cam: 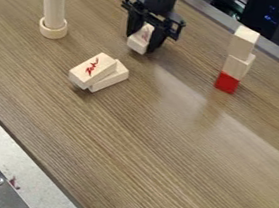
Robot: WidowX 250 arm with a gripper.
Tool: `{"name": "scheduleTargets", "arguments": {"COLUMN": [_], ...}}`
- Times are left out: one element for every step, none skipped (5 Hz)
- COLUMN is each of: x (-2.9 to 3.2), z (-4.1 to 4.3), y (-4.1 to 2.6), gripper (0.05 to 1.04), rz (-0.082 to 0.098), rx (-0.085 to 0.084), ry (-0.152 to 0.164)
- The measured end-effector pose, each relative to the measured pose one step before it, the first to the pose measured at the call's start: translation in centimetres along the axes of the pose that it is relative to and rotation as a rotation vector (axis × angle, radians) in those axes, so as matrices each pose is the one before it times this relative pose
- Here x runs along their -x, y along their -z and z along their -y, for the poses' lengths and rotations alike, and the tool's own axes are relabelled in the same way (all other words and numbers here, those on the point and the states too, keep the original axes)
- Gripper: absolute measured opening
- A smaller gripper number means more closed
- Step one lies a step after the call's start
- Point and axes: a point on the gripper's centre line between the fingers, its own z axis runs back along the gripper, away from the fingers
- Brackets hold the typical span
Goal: Put the top rectangular block on the upper part of the table
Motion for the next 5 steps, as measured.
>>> {"name": "scheduleTargets", "arguments": {"x": [-0.386,0.184,2.032,1.916,2.738], "z": [0.031,0.07,0.055,-0.415,-1.588], "y": [0.393,0.098,-0.747,-3.564,-2.615], "gripper": [0.623,0.911,1.002,0.999,0.999], "rz": [0.0049,0.003,-0.0059,0.0604,0.0513], "rx": [-0.0037,0.0033,0.0289,0.0317,-0.0075], "ry": [-0.0004,-0.0006,-0.0019,-0.0095,-0.0473]}}
